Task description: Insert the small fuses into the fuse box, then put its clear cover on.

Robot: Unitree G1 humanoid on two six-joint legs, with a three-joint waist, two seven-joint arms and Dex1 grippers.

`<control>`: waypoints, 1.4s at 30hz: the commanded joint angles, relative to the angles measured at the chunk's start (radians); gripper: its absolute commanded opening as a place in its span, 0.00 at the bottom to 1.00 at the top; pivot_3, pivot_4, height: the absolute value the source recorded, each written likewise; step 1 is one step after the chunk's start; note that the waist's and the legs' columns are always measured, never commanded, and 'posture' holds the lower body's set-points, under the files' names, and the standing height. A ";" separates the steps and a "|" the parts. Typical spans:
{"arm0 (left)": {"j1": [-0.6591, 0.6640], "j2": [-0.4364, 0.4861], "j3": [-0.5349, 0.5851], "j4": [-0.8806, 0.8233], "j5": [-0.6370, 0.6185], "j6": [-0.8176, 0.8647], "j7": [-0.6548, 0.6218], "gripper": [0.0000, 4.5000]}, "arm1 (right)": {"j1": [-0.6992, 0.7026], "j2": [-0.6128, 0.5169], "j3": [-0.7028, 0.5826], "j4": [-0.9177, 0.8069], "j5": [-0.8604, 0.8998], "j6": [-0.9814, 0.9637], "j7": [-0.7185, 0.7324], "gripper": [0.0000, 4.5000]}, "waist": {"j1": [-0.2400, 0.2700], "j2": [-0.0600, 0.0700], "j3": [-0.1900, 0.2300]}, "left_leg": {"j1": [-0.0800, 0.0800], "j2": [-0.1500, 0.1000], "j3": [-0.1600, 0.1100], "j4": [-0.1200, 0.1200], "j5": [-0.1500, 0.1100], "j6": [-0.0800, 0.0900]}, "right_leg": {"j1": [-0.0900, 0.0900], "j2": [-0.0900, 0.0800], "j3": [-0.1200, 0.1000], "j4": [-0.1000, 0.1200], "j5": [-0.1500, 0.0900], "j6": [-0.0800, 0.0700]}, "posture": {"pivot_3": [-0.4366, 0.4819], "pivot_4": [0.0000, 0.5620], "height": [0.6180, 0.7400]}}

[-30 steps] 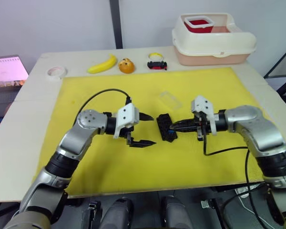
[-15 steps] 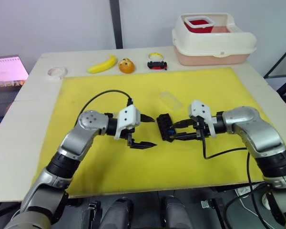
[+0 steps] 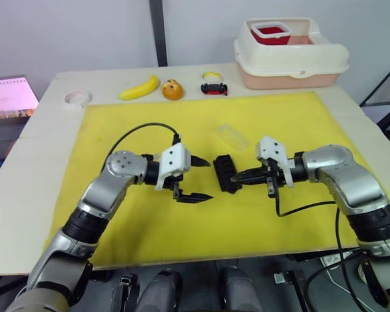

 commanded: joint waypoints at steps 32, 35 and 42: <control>-0.014 0.008 0.022 -0.021 -0.006 -0.002 0.006 1.00 | -0.015 0.013 0.010 0.014 -0.032 -0.046 -0.010 0.01 | 0.000 0.000 0.000 | 0.000 0.000 0.000 0.000 0.000 0.000 | 0.000 0.000 0.000 0.000 0.000 0.000 | 0.48 0.27 1.00; -0.014 0.009 0.021 -0.017 -0.004 -0.006 0.003 1.00 | -0.021 0.009 0.003 -0.003 -0.022 -0.027 -0.008 0.01 | 0.000 0.000 0.000 | 0.000 0.000 0.000 0.000 0.000 0.000 | 0.000 0.000 0.000 0.000 0.000 0.000 | 0.48 0.27 1.00; -0.006 0.007 0.016 -0.021 -0.004 -0.011 0.003 1.00 | -0.032 -0.006 -0.009 -0.027 -0.012 -0.009 0.003 0.01 | 0.000 0.000 0.000 | 0.000 0.000 0.000 0.000 0.000 0.000 | 0.000 0.000 0.000 0.000 0.000 0.000 | 0.48 0.27 1.00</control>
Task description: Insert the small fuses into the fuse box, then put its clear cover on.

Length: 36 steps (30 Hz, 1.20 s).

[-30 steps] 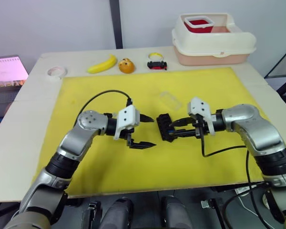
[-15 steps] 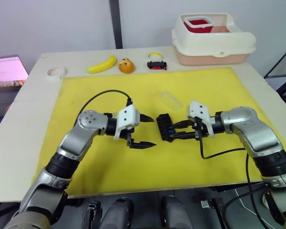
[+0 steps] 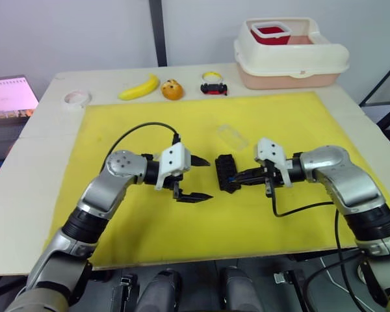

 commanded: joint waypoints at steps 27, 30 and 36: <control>-0.013 -0.002 0.016 0.010 0.003 -0.035 -0.001 1.00 | 0.031 -0.037 0.002 -0.089 -0.089 -0.164 0.005 0.01 | 0.000 0.000 0.000 | 0.000 0.000 0.000 0.000 0.000 0.000 | 0.000 0.000 0.000 0.000 0.000 0.000 | 0.48 0.27 1.00; -0.014 -0.003 0.014 0.009 0.003 -0.034 0.000 1.00 | 0.033 -0.041 -0.002 -0.086 -0.094 -0.191 0.010 0.01 | 0.000 0.000 0.000 | 0.000 0.000 0.000 0.000 0.000 0.000 | 0.000 0.000 0.000 0.000 0.000 0.000 | 0.48 0.27 1.00; -0.014 -0.002 0.013 0.004 0.002 -0.030 -0.001 1.00 | 0.058 -0.039 0.001 -0.085 -0.113 -0.268 0.010 0.01 | 0.000 0.000 0.000 | 0.000 0.000 0.000 0.000 0.000 0.000 | 0.000 0.000 0.000 0.000 0.000 0.000 | 0.48 0.27 1.00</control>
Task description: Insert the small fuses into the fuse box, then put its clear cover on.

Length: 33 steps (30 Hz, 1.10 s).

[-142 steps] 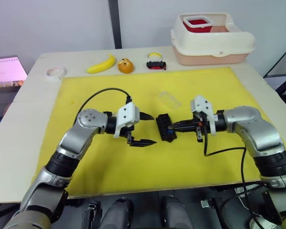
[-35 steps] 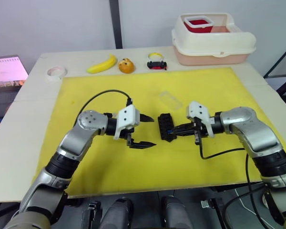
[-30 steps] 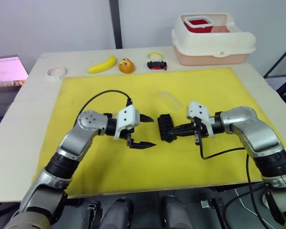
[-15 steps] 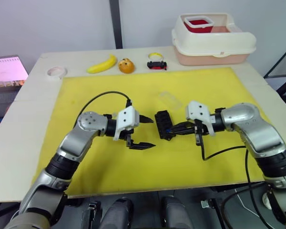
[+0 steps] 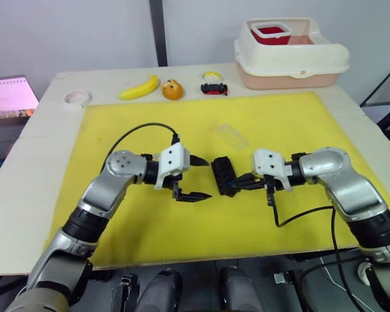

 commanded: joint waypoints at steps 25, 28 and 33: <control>-0.004 0.002 0.014 -0.023 -0.001 -0.018 -0.001 1.00 | -0.001 -0.012 -0.047 -0.067 0.021 0.113 -0.085 0.01 | -0.001 0.000 0.000 | 0.000 0.000 0.000 0.000 0.000 0.000 | 0.000 0.000 0.000 0.000 0.000 0.000 | 0.48 0.27 1.00; -0.002 0.002 0.014 -0.023 -0.001 -0.019 -0.001 1.00 | 0.025 -0.029 -0.048 -0.082 0.038 0.053 -0.032 0.01 | -0.001 0.000 0.000 | 0.000 0.000 0.000 0.000 0.000 0.000 | -0.001 0.000 0.000 0.000 0.000 0.000 | 0.48 0.27 1.00; -0.004 0.003 0.014 -0.014 0.002 -0.027 -0.003 1.00 | 0.041 -0.051 -0.043 -0.084 0.046 0.047 0.005 0.01 | 0.003 0.000 0.000 | -0.001 0.000 -0.001 0.001 0.000 0.000 | 0.000 0.000 0.000 0.000 0.000 0.000 | 0.48 0.27 1.00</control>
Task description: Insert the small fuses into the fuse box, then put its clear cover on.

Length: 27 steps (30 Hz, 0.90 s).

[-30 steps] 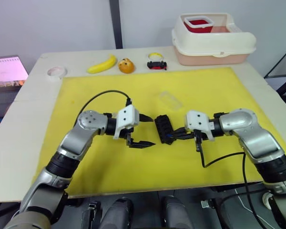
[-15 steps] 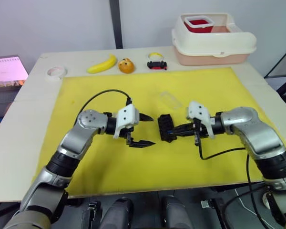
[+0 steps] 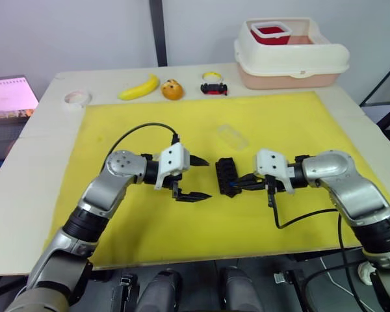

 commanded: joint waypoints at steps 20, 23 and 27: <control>-0.010 0.012 0.020 -0.023 0.000 -0.014 0.003 1.00 | 0.008 0.014 -0.042 -0.056 0.031 -0.005 -0.037 0.01 | -0.001 0.000 0.000 | 0.000 0.000 0.000 0.001 0.000 0.000 | 0.000 0.000 0.000 0.000 0.000 0.000 | 0.48 0.27 1.00; -0.011 0.013 0.022 -0.020 0.000 -0.015 0.004 1.00 | 0.007 0.022 -0.044 -0.038 -0.006 -0.126 -0.041 0.01 | -0.003 0.000 0.000 | 0.000 0.000 0.000 0.001 0.000 0.000 | 0.000 0.000 0.000 0.000 0.000 0.000 | 0.48 0.27 1.00; -0.014 0.014 0.024 -0.017 0.000 -0.016 0.005 1.00 | 0.001 0.028 -0.052 -0.024 0.000 -0.162 -0.038 0.01 | -0.002 0.000 0.000 | 0.000 0.000 0.000 0.001 0.000 0.000 | 0.000 0.000 0.000 0.000 0.000 0.000 | 0.48 0.27 1.00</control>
